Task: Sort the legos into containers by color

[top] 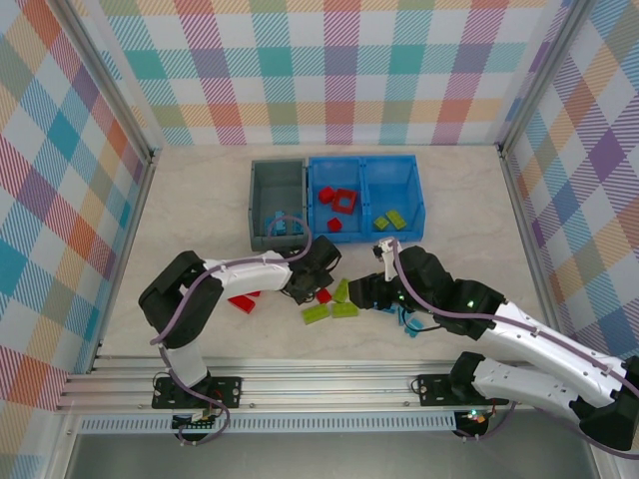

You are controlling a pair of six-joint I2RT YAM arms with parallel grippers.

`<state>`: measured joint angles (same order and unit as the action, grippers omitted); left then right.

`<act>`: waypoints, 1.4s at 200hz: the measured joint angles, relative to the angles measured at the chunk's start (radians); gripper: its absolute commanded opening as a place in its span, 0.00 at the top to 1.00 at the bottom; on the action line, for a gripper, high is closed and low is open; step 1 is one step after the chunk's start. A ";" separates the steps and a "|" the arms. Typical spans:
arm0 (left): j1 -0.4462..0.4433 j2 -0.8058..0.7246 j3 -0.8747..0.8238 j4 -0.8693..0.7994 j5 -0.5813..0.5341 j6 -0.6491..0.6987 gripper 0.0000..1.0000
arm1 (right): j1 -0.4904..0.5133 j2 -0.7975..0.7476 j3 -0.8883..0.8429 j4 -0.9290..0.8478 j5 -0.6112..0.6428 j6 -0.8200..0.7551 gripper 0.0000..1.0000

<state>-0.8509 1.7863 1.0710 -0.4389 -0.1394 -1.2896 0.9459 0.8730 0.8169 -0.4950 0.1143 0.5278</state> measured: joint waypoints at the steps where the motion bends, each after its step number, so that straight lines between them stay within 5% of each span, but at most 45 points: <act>1: 0.000 0.001 0.001 -0.001 0.000 -0.002 0.49 | 0.000 0.000 0.000 0.000 0.000 0.000 0.33; 51: -0.006 0.007 0.012 -0.017 -0.011 -0.007 0.67 | 0.000 -0.013 -0.004 -0.002 0.010 0.011 0.33; 98: -0.007 0.002 0.062 -0.039 -0.057 0.023 0.69 | 0.000 -0.022 -0.004 -0.015 0.018 0.011 0.34; 167: 0.008 -0.024 0.523 -0.216 -0.191 0.311 0.69 | -0.053 -0.013 0.132 -0.059 0.164 0.003 0.33; 235: 0.120 0.375 0.965 -0.301 -0.294 0.635 0.72 | -0.241 0.125 0.187 0.053 0.139 -0.014 0.32; 280: 0.152 0.562 1.110 -0.347 -0.374 0.768 0.71 | -0.266 0.149 0.187 0.085 0.097 -0.011 0.31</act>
<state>-0.6991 2.3478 2.1811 -0.7856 -0.5133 -0.5220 0.6800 1.0222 1.0035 -0.4099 0.2111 0.5163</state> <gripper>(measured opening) 0.309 0.685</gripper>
